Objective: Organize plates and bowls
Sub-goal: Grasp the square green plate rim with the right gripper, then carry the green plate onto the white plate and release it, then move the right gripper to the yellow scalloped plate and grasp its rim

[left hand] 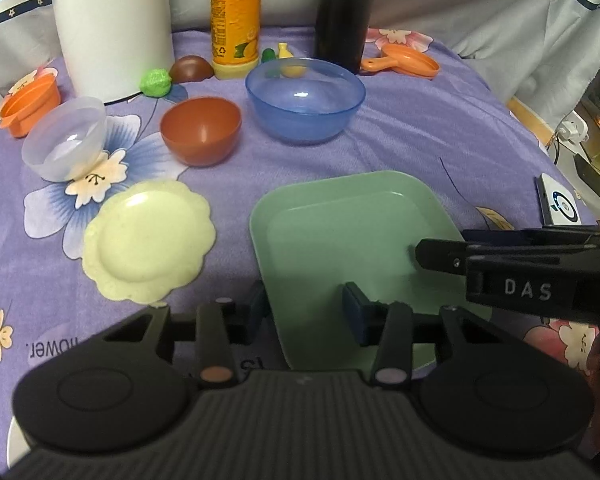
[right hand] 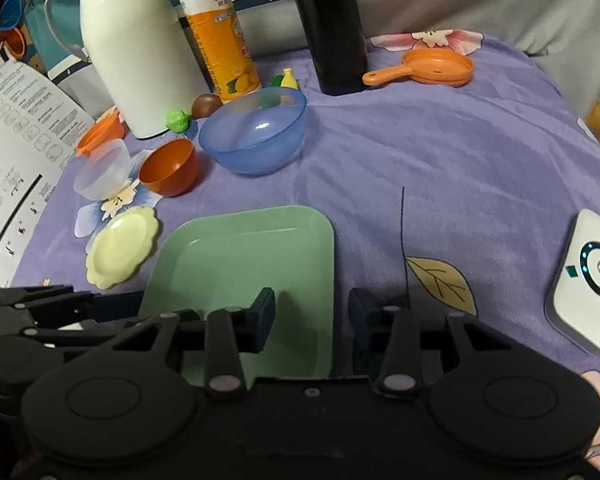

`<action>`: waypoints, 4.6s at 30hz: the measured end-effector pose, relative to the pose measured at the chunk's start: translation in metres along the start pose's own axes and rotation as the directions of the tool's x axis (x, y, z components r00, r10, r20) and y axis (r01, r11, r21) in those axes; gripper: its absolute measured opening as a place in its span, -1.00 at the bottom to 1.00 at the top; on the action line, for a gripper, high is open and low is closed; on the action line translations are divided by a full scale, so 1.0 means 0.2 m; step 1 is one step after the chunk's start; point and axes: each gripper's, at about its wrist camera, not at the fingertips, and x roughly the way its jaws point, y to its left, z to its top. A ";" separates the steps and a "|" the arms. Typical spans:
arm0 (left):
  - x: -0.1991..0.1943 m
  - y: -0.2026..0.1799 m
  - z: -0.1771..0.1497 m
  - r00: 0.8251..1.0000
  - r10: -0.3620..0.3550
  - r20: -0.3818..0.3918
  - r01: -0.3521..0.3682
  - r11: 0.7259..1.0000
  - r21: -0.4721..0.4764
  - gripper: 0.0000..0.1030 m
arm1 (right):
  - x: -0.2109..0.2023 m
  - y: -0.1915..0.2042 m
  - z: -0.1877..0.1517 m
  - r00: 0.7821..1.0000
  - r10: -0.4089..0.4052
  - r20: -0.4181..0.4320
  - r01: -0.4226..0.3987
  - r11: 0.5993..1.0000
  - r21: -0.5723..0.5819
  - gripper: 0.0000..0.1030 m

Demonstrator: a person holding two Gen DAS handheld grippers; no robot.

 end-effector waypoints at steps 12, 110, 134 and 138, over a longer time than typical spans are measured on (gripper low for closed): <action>-0.01 -0.03 0.01 0.999 0.038 0.007 -0.038 0.999 0.014 -0.31 | 0.00 0.11 -0.02 0.997 -0.073 0.020 0.075 0.994 -0.076 -0.35; -0.73 0.63 -0.38 0.985 0.151 0.084 -0.135 0.976 -0.172 1.00 | -0.36 0.66 -0.20 0.992 0.089 -0.090 -0.095 0.994 -0.062 1.00; -0.43 0.65 -0.16 0.990 0.130 0.048 -0.124 0.987 -0.107 1.00 | -0.19 0.56 -0.03 0.998 0.039 -0.054 -0.039 0.999 0.008 1.00; -0.36 0.69 -0.09 0.990 0.133 0.035 -0.128 0.983 -0.129 1.00 | -0.11 0.56 0.04 0.998 0.037 -0.054 -0.036 0.999 0.018 1.00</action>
